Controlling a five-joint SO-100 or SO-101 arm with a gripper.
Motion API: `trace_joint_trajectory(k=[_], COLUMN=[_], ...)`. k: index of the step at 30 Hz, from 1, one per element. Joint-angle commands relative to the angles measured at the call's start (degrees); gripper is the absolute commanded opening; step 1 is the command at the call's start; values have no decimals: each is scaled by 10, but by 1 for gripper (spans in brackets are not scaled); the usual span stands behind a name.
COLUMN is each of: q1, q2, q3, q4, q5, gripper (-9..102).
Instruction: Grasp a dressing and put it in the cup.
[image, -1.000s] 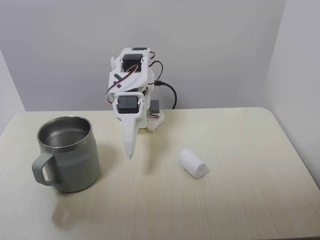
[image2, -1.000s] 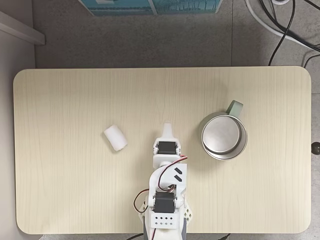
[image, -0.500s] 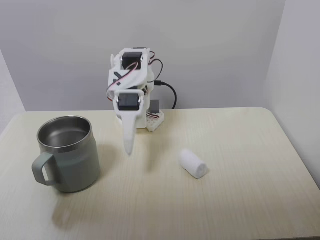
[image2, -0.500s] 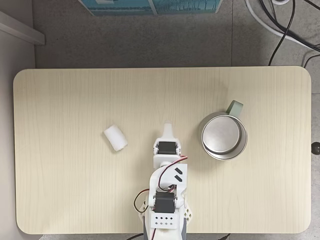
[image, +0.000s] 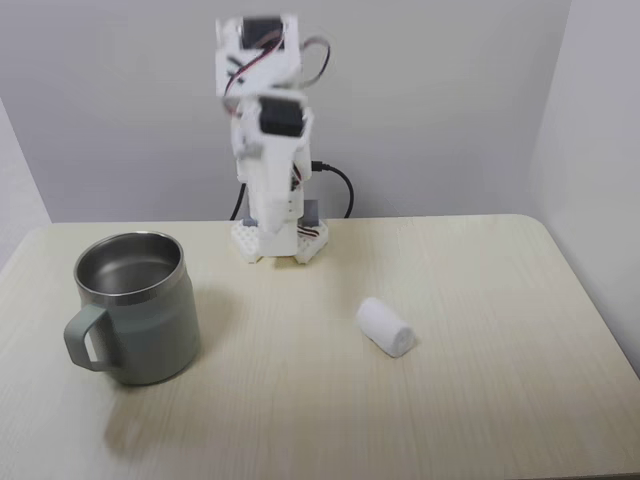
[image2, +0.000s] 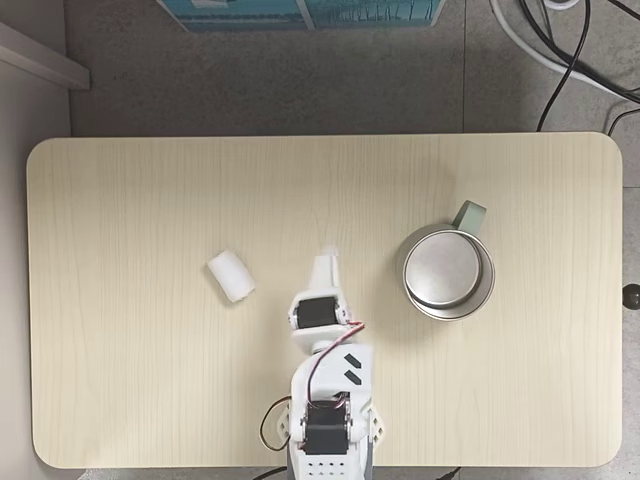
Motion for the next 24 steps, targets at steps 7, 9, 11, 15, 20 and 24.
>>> trace_joint_trajectory(k=[7, 9, 11, 15, 20, 24], q1=[-114, -136, -156, -190, -217, -238], q2=[172, 201, 252, 372, 501, 565], q3=[195, 207, 227, 264, 314, 321], q4=[202, 236, 280, 341, 339, 313], q5=[-251, -305, -358, -435, -448, -451], gripper=[9, 11, 13, 15, 16, 17])
